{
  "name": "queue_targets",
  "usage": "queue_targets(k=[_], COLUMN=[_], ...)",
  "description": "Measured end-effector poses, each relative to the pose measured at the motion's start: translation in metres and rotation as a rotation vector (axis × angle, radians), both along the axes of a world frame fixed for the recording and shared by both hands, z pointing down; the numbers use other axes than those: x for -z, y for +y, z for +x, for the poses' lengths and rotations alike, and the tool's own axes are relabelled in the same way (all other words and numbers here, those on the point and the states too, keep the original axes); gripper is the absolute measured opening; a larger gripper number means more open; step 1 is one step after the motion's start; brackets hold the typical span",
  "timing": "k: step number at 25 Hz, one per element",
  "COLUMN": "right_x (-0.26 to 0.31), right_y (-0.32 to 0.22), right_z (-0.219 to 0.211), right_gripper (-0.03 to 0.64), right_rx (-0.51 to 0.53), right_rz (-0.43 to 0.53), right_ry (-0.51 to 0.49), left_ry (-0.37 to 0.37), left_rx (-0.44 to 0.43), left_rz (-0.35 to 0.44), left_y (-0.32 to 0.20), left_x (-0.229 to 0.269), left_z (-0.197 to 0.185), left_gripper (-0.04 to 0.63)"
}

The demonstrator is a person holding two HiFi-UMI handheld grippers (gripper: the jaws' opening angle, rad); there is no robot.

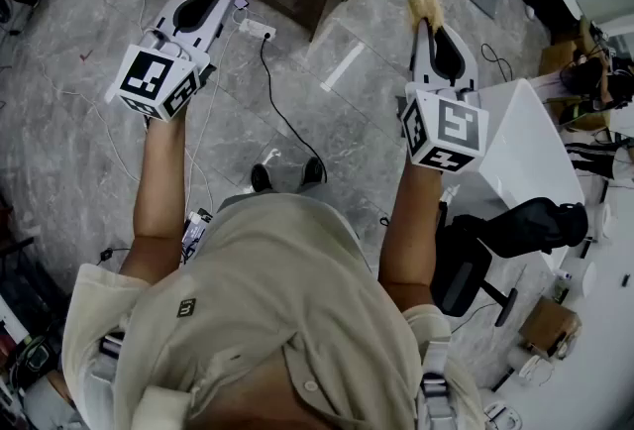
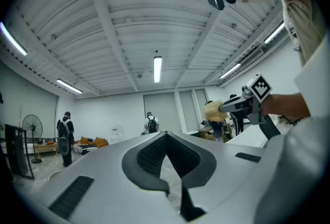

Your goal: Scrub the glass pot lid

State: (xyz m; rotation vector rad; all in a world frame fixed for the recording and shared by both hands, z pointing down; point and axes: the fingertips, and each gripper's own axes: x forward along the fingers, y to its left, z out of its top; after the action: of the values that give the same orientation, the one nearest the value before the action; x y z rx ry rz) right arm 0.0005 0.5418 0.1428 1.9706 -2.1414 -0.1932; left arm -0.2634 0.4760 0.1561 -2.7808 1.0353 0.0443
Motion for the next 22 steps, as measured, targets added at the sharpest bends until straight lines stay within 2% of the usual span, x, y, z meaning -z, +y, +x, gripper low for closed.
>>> queue_targets(k=[13,18,22], right_x=[0.002,-0.002,-0.009], right_y=[0.002,0.001,-0.008], right_z=[-0.032,-0.025,-0.009], right_gripper=[0.048,0.048,0.051], right_rx=[0.004,-0.002,-0.002], right_rz=[0.002,-0.015,-0.006], right_ry=[0.001,0.009,-0.054], left_ry=[0.017,0.037,0.03], left_rx=[-0.017,-0.038,-0.05], left_rz=[-0.001,-0.014,-0.035], left_y=[0.0,-0.006,-0.011], left_x=[-0.003,-0.01,-0.022], left_z=[-0.027,-0.013,0.006], left_gripper=[0.014,0.014,0.014])
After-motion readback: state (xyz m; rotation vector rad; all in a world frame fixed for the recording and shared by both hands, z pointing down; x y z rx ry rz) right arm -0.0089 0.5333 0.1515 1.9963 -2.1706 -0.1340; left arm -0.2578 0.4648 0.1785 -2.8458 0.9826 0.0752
